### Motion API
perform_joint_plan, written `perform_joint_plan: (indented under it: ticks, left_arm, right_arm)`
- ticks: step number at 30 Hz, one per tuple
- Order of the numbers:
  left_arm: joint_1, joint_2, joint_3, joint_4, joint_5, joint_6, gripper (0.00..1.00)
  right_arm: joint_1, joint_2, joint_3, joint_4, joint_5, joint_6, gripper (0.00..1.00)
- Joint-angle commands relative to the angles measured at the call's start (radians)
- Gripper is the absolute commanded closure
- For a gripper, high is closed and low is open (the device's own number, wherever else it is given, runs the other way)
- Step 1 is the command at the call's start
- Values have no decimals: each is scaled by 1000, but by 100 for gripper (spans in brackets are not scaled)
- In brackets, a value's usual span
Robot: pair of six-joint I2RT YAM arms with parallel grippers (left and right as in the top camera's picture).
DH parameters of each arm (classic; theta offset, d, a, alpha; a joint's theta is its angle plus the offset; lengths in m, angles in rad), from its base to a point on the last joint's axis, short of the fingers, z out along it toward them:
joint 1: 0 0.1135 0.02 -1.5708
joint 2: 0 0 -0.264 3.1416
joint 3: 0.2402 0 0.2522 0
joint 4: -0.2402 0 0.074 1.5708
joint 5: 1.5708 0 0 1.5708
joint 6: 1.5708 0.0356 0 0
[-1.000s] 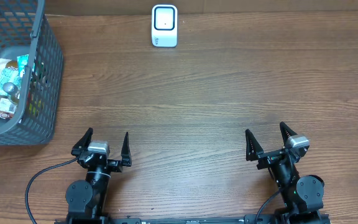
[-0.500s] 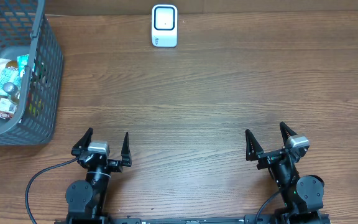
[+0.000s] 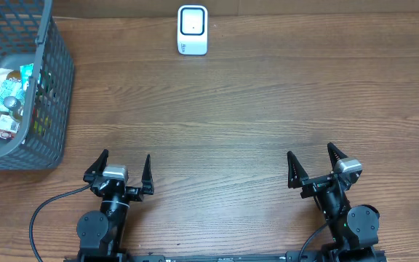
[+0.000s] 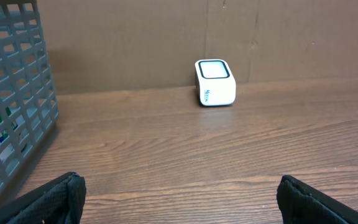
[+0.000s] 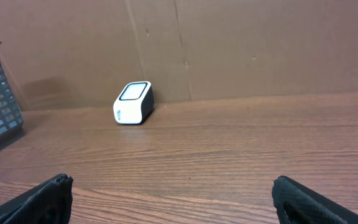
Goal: Scan the item barcode
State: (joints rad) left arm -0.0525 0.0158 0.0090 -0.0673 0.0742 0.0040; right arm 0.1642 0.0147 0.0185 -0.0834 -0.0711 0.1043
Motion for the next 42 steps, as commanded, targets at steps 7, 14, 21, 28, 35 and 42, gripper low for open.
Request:
perform_joint_plan:
  ticks: [7,14,21,28,35,42]
  left_arm:
    - [0,-11,24,43,143,15,1]
    - [0,-10,220,-29,192,-42,0]
    - [0,149,603,-224,162,-41,0]
    - [0,537,1121,-531,163,42,0]
    - [0,999,1741,-947,123,132,0]
    - [0,1321,2075,-1186,129,130,0]
  right_arm:
    - [-3,-12,-10,3,10,-3,0]
    - [-3,-12,-10,3,10,-3,0]
    - [-3,-12,-11,3,10,-3,0]
    - [-3,-12,-10,3,10,-3,0]
    - [-3,-12,-11,3,10,-3,0]
    - [-3,-12,-11,3,10,-3,0]
